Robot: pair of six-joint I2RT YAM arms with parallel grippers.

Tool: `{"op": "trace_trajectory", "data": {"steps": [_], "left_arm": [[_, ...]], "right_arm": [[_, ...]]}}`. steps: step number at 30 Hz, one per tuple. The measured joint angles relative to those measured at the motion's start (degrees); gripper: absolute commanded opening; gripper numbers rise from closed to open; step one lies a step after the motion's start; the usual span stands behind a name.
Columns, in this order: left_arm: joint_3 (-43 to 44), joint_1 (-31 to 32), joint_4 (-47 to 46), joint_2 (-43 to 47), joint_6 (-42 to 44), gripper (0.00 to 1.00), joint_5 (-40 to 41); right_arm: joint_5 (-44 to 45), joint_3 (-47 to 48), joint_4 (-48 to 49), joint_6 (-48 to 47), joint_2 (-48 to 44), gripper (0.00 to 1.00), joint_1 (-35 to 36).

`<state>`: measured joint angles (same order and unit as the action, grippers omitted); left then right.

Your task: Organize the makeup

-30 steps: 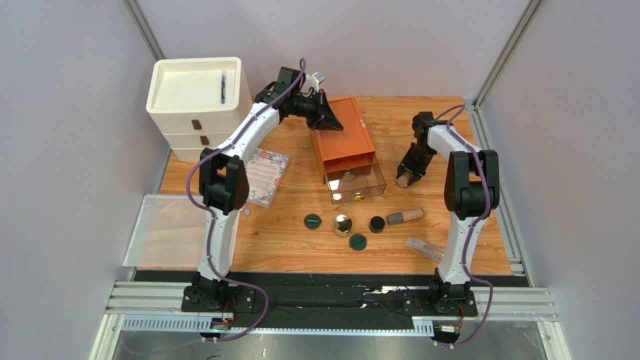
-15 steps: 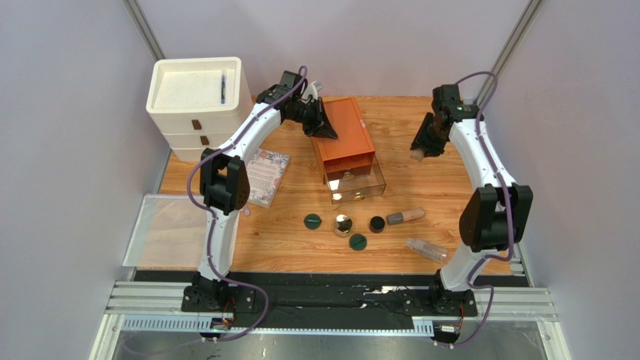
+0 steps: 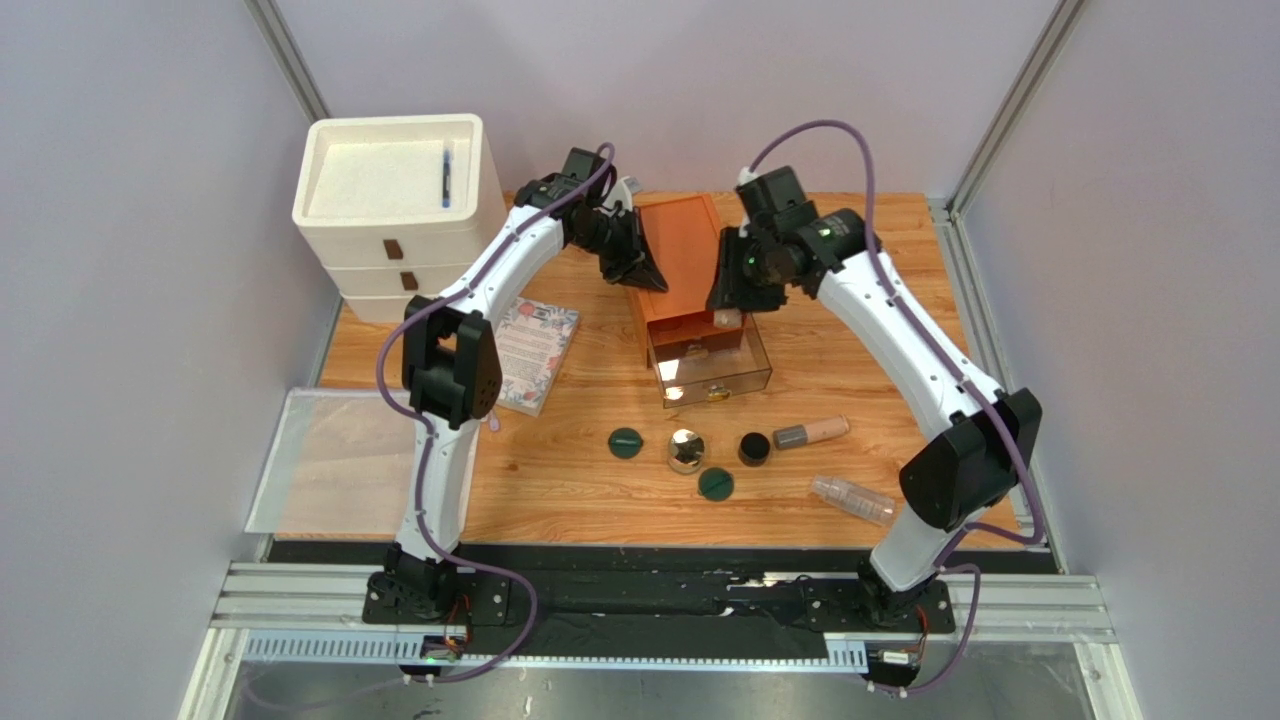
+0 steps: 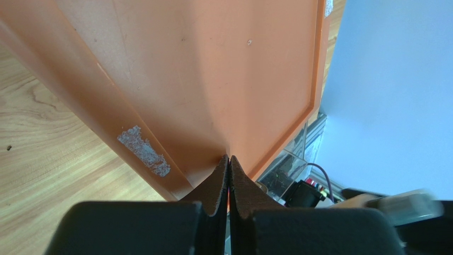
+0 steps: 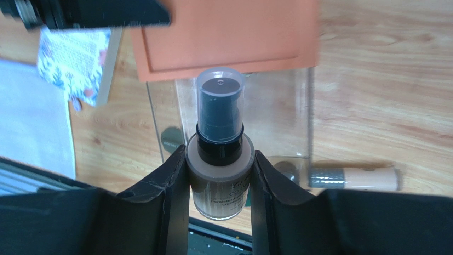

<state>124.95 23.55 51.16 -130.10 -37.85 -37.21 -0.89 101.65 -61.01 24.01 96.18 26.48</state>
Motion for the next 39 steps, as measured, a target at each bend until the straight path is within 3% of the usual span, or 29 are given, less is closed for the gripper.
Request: {"op": "trace_trajectory", "data": {"steps": [5,11,14,15,18,19,33,39], "left_arm": [[0.2,0.0,0.7,0.0,0.0,0.0,0.3],[0.3,0.0,1.2,0.0,0.0,0.0,0.3],[0.3,0.0,1.3,0.0,0.0,0.0,0.3],[0.3,0.0,1.3,0.0,0.0,0.0,0.3],[0.4,0.0,1.4,0.0,0.0,0.0,0.3],[0.4,0.0,1.4,0.0,0.0,0.0,0.3],[1.0,0.0,2.5,0.0,0.0,0.0,1.1],[1.2,0.0,2.7,0.0,0.0,0.0,1.3]], "right_arm": [[-0.3,-3.3,0.0,0.2,2.6,0.0,4.7],[-0.8,-7.0,0.0,0.8,5.4,0.02,5.1],[-1.0,-7.4,0.0,1.1,6.7,0.15,5.0],[-1.2,-7.4,0.0,1.2,7.2,0.33,5.0],[-1.6,-7.3,0.0,1.2,8.6,0.51,5.0],[-1.7,-7.1,0.0,1.4,9.0,0.53,5.0],[-0.9,-0.3,-3.7,4.0,6.4,0.61,3.3],[-1.8,-6.7,-3.7,10.7,-6.2,0.61,-7.9]]}}
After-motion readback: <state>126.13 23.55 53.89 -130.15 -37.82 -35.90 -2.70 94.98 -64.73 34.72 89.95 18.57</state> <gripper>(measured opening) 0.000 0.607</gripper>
